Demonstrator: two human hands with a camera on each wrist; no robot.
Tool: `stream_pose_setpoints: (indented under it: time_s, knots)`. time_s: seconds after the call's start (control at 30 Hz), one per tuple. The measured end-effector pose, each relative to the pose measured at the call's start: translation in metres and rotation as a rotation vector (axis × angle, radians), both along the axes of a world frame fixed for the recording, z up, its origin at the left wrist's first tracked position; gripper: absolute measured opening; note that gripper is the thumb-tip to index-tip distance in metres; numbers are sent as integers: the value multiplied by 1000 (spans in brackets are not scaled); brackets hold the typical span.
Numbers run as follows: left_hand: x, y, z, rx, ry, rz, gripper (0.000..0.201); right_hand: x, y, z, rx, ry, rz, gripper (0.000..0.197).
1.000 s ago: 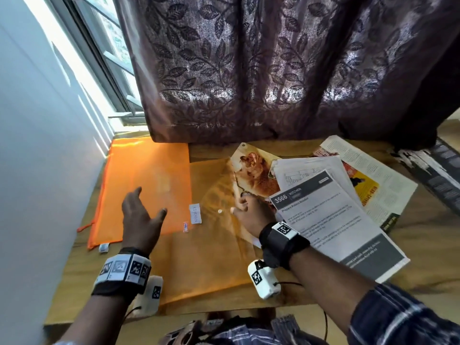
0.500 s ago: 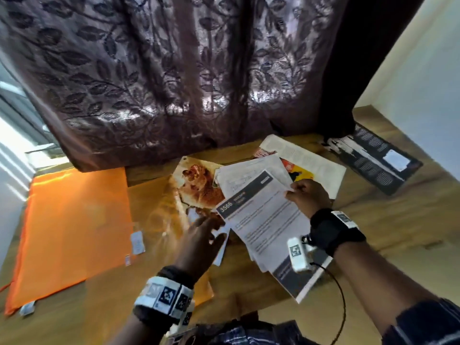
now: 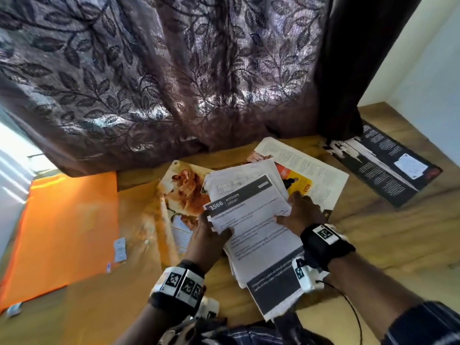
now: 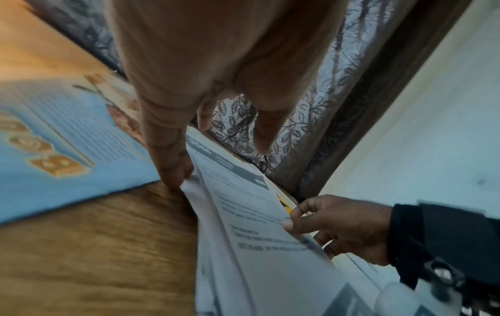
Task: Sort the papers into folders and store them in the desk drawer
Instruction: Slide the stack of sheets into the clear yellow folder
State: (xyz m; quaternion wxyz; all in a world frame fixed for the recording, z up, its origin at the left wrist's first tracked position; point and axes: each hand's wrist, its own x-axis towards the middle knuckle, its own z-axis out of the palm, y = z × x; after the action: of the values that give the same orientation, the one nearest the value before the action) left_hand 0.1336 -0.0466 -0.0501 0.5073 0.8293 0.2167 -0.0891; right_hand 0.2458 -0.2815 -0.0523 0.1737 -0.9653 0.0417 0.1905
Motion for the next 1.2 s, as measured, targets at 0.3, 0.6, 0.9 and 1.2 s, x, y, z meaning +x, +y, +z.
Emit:
stream_pose_setpoints:
  time_s: [0.3, 0.6, 0.9, 1.2]
  knots:
    - [10, -12, -2, -31, -23, 21, 80, 27, 4, 3, 124, -10, -51, 72]
    - [18, -12, -13, -12, -32, 60, 66, 45, 5, -8, 335, 63, -57, 47]
    - [17, -4, -18, 16, -44, 7, 71, 26, 5, 10, 565, -74, -33, 25]
    - [28, 32, 5, -462, -398, 287, 70, 4, 10, 72, 941, -239, 176, 30]
